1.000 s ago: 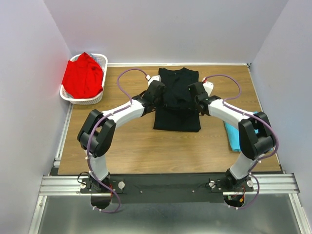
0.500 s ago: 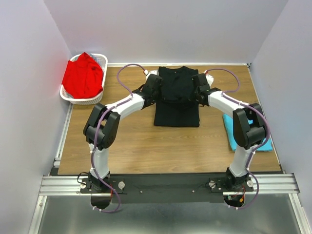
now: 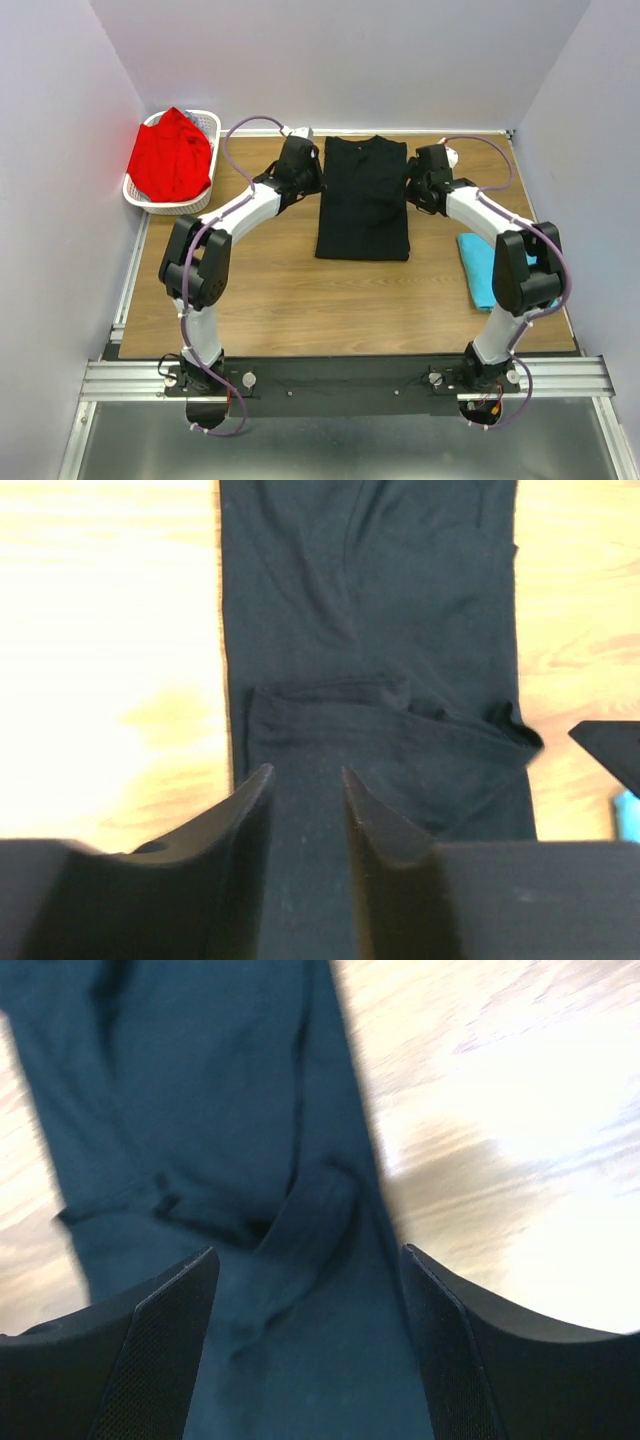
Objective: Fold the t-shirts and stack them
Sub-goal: Fold the tshirt
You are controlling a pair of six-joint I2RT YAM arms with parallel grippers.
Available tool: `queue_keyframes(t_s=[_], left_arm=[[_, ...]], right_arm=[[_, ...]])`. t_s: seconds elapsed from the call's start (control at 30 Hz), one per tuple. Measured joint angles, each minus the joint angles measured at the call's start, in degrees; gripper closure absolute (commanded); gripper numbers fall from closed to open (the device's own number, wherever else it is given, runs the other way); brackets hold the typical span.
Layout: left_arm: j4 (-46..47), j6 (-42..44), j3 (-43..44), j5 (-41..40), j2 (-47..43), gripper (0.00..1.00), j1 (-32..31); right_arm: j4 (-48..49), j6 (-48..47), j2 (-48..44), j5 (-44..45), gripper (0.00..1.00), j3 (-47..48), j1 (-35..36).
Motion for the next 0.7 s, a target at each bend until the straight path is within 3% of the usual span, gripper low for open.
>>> queue_keyframes(t_s=[0.1,0.13,0.23,0.37,0.7], left_arm=[[0.5,-1.16,-2.73,0.04,-2.67,0.97,-0.66],[0.55,-1.86,-3.1,0.07,-2.84,1.0,-1.29],[0.66,-2.12,-3.13,0.55,-2.16,1.0,-2.95],[0.79,-2.45,-1.81,2.01,1.27,1.0,-5.84],[0.74,-2.78,-1.16,4.46,6.01,1.0,-9.09]], right_arm=[[0.85,0.22,-3.21,-1.05,0.24,-2.29,1.33],[1.16,0.24,-3.65,-1.36,0.27,-2.8,1.81],[1.95,0.66,-3.69,-2.08,0.27,-4.22,3.26],[2.43,0.42,-0.96,-2.1,0.39,-4.02,3.45],[2.82,-1.18,8.35,-3.26,0.42,4.42,1.68]])
